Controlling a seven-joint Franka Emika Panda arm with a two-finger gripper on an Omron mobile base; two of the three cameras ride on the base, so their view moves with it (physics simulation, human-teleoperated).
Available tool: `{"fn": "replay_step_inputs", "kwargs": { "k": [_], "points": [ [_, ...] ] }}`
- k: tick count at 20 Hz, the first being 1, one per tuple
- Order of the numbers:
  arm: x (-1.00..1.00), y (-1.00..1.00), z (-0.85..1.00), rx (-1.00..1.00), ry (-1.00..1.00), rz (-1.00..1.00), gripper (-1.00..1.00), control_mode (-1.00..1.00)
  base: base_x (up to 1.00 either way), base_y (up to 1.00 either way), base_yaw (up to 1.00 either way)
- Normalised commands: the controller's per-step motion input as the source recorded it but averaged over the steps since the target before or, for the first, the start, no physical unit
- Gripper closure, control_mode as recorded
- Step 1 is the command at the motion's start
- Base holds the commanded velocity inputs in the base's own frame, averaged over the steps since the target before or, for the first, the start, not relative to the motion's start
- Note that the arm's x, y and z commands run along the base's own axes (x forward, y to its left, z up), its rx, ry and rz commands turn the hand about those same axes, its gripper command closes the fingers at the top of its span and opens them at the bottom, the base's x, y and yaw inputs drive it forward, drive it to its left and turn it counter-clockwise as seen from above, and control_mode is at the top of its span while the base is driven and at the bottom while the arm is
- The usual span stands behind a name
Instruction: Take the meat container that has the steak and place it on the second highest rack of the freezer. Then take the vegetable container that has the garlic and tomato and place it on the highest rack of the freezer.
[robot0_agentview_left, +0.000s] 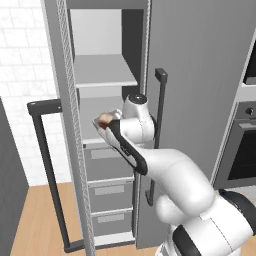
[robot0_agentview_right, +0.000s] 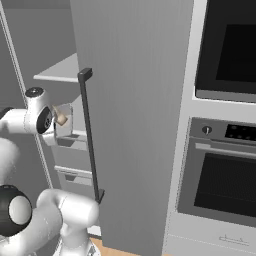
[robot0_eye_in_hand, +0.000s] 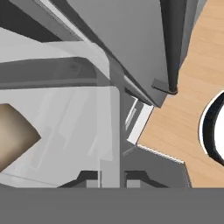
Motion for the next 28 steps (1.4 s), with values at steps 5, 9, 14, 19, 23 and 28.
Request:
{"fn": "replay_step_inputs", "kwargs": {
  "k": [5, 9, 14, 19, 23, 28],
  "points": [
    [0.70, 0.36, -0.41, 0.00, 0.04, -0.07, 1.00, -1.00, 0.00, 0.00, 0.00],
    [0.57, 0.39, -0.26, 0.00, 0.00, -0.08, 1.00, -1.00, 0.00, 0.00, 0.00],
    [0.49, 0.25, -0.17, -0.01, 0.00, -0.08, 1.00, -1.00, 0.00, 0.00, 0.00],
    [0.55, 0.15, -0.15, -0.03, 0.00, -0.06, 1.00, -1.00, 0.00, 0.00, 0.00],
    [0.61, 0.03, -0.08, -0.03, 0.00, -0.06, 1.00, -1.00, 0.00, 0.00, 0.00],
    [0.50, 0.02, -0.05, -0.04, -0.01, -0.13, 1.00, -1.00, 0.00, 0.00, 0.00]
  ]
}}
